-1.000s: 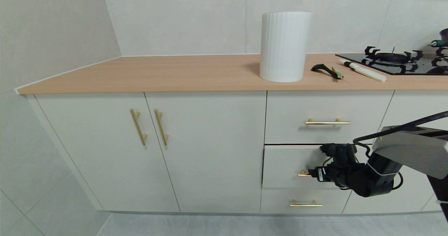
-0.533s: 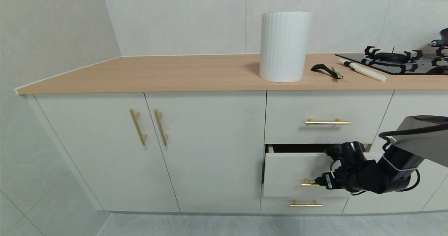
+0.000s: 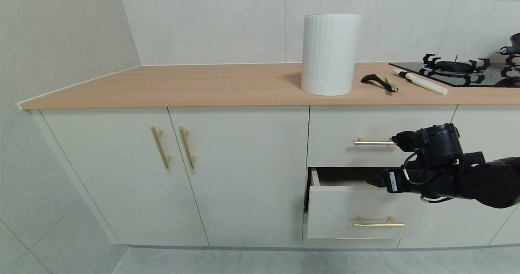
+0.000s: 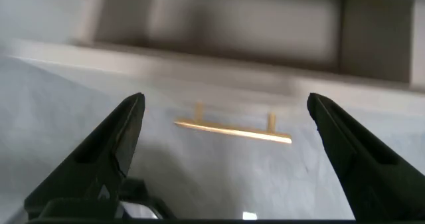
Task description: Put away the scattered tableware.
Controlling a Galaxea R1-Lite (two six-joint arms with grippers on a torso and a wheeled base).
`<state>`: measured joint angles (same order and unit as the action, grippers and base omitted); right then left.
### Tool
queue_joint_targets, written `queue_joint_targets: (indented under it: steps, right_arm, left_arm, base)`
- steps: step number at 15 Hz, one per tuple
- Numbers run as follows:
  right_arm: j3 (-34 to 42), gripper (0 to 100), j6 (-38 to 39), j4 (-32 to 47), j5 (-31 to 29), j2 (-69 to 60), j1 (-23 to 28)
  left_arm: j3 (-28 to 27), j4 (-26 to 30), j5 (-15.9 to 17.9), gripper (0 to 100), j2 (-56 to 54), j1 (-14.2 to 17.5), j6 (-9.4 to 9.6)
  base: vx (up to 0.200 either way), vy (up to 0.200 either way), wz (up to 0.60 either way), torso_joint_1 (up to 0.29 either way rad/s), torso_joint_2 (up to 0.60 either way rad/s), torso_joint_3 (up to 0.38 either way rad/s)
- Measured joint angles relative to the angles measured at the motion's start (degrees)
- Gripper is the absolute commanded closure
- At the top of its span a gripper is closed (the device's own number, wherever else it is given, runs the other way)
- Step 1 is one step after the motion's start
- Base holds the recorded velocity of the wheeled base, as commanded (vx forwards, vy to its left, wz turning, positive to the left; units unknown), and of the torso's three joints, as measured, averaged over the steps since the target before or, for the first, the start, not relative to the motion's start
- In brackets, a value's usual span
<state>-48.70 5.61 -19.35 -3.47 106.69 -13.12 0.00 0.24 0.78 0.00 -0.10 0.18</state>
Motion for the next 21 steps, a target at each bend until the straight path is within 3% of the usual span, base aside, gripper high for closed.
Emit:
queue_joint_targets:
  steps: [7,11,16,21]
  right_arm:
    - [0.15,0,0.63,-18.91,-5.34,12.74,-0.46]
    - [-0.17,0,0.63,-20.14,-5.77,17.54,-0.46]
    - [0.44,0,0.38,-14.75,-5.34,16.02,-0.13]
    - [0.02,0,-0.46,1.43,-2.88,8.36,-0.27]
  left_arm:
    - [0.00,0.02,0.00,0,0.00,-0.01,0.00]
    - [0.00,0.02,0.01,0,0.00,0.00,0.00]
    - [0.00,0.02,0.01,0,0.00,0.00,0.00]
    - [0.00,0.00,0.00,0,0.00,0.00,0.00]
  base:
    - [0.000,0.000,0.00,0.000,0.00,0.000]
    - [0.000,0.000,0.00,0.000,0.00,0.000]
    - [0.000,0.000,0.00,0.000,0.00,0.000]
    - [0.000,0.000,0.00,0.000,0.00,0.000]
